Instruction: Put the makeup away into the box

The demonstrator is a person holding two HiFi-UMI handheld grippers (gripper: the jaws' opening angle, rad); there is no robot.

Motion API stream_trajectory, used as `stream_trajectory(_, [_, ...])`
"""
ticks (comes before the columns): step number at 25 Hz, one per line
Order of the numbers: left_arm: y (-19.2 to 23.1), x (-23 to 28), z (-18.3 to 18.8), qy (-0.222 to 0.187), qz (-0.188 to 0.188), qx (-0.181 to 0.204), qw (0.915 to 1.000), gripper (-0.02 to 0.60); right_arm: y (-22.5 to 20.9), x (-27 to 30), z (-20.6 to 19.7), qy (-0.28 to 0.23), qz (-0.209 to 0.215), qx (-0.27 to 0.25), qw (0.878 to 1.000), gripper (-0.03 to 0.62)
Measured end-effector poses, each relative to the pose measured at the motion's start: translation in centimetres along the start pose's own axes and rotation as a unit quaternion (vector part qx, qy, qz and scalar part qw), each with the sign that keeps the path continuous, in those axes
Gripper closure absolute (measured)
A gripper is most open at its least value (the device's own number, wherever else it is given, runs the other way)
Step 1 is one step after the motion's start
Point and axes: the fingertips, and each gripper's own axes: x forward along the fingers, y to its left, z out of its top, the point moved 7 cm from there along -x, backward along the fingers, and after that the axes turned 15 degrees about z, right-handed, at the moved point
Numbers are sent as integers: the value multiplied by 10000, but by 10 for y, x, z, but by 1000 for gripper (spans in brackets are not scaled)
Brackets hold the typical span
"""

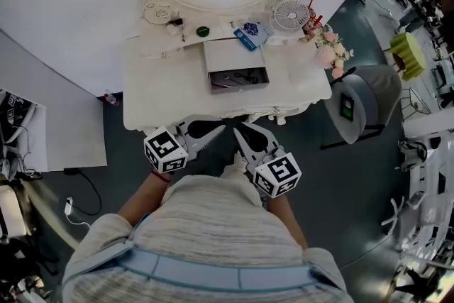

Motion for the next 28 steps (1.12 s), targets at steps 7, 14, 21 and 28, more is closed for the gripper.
stream_trajectory(7, [9, 47, 12, 6, 315, -20, 9995, 569, -61, -13, 23, 116, 177, -217, 9995, 583])
stream_trajectory(14, [17, 84, 21, -4, 665, -26, 9978, 569, -108, -19, 36, 394, 384, -442, 9975, 583])
stream_trajectory(21, [18, 112, 20, 15, 1024, -45, 9947, 569, -133, -21, 41, 589, 853, -578, 9929, 583])
stream_trajectory(28, [22, 139, 15, -74, 1369, -87, 9905, 569, -162, -25, 41, 709, 1120, -685, 9888, 582])
